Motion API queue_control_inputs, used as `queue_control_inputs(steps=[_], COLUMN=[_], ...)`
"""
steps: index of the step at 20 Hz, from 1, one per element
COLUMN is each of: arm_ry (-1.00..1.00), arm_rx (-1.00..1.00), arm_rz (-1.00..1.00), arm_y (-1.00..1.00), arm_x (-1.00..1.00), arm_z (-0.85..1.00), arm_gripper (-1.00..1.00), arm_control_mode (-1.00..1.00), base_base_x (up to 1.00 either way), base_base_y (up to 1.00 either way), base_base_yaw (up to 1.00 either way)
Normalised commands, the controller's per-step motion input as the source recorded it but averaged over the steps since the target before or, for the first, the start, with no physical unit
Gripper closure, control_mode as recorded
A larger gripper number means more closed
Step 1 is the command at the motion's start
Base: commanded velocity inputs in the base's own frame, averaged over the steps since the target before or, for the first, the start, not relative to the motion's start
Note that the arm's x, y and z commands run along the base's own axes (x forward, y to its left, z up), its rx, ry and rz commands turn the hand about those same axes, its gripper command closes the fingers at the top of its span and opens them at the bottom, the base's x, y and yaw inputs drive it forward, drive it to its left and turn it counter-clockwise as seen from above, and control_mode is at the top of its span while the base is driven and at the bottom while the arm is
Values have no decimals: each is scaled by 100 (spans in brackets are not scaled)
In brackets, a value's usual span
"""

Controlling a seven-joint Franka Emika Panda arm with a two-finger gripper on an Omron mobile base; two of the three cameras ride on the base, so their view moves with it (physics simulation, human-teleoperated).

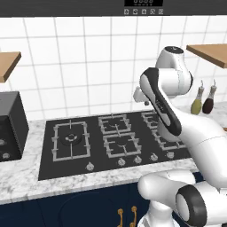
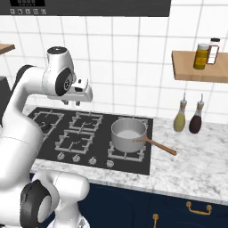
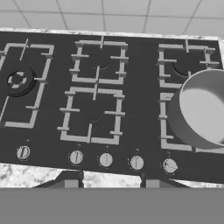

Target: Turn off the front right burner of the stove.

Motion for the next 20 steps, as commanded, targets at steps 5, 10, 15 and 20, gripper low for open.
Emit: queue_control_inputs(steps=[5,10,15,20], arm_ry=[1,7,6,5], arm_rx=[0,1,-1,-12], arm_rz=[0,0,0,8], arm_y=[-27,-88,-61,-4], arm_x=[-18,-36,-20,-16], arm_z=[-24,-84,-99,-88], arm_gripper=[-100,-100,-100,-100], arm_control_mode=[-100,-100,-100,-100], base_base_x=[0,0,0,0], base_base_y=[0,0,0,0], base_base_yaw=[0,0,0,0])
